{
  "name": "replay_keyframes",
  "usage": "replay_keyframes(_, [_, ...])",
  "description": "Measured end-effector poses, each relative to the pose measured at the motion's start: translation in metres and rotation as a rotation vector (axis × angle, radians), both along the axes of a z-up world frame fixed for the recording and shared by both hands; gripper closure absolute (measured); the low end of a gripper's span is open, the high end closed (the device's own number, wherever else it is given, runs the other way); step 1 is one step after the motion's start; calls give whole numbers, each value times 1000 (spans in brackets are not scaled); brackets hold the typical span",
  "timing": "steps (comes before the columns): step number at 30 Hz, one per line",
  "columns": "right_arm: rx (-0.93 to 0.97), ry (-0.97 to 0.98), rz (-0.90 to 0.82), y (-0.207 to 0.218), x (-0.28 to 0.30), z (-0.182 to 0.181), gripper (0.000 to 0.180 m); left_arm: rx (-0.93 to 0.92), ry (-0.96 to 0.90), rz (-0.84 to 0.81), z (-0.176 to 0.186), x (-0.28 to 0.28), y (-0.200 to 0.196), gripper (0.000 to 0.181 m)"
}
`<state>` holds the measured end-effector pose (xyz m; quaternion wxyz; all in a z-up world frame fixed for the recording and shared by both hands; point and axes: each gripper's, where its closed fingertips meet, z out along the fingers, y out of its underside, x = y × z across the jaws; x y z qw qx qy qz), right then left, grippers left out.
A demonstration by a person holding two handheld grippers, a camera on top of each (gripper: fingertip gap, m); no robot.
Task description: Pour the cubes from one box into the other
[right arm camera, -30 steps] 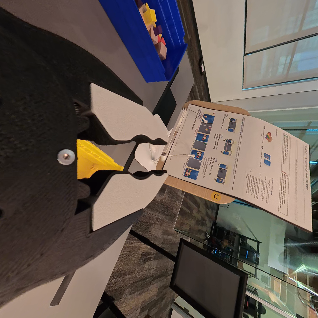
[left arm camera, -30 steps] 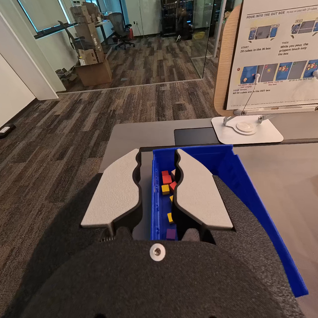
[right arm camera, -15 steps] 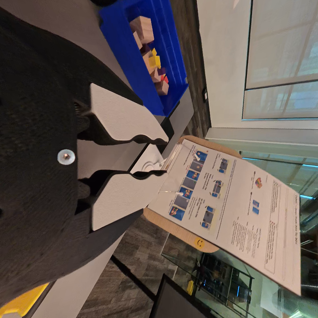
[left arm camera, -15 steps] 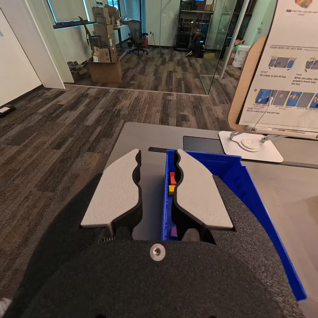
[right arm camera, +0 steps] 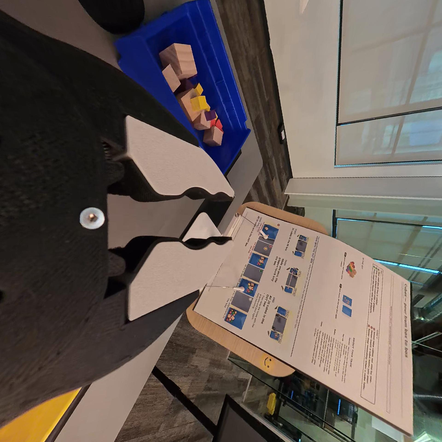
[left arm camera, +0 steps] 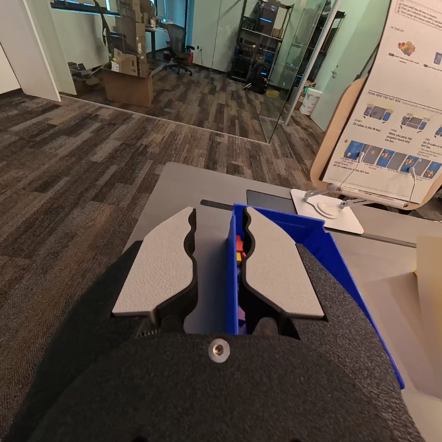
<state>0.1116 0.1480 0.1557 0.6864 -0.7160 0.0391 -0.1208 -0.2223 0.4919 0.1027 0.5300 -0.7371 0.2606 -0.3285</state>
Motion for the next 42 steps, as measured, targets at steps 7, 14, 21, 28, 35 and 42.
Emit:
replay_keyframes(7, [-51, 117, 68, 19, -34, -29, 147, -30, 39, -62, -12, 2, -1, 144])
replay_keyframes(14, [-204, 408, 211, 62, -83, -112, 131, 49, 38, -125, 9, 17, -27, 140])
replay_keyframes(21, [-426, 502, 295, 106, -117, -158, 115, -85, 153, -257, -28, 47, -21, 124])
replay_keyframes(28, [-511, 580, 238, 147, -107, -173, 107, -175, 370, -305, -95, 60, -5, 122])
replay_keyframes(35, [-567, 662, 244, 161, -109, -184, 107, -247, 485, -327, -123, 63, -8, 121])
replay_keyframes(42, [-605, 662, 268, 163, -118, -191, 107, -317, 493, -362, -140, 66, -19, 124])
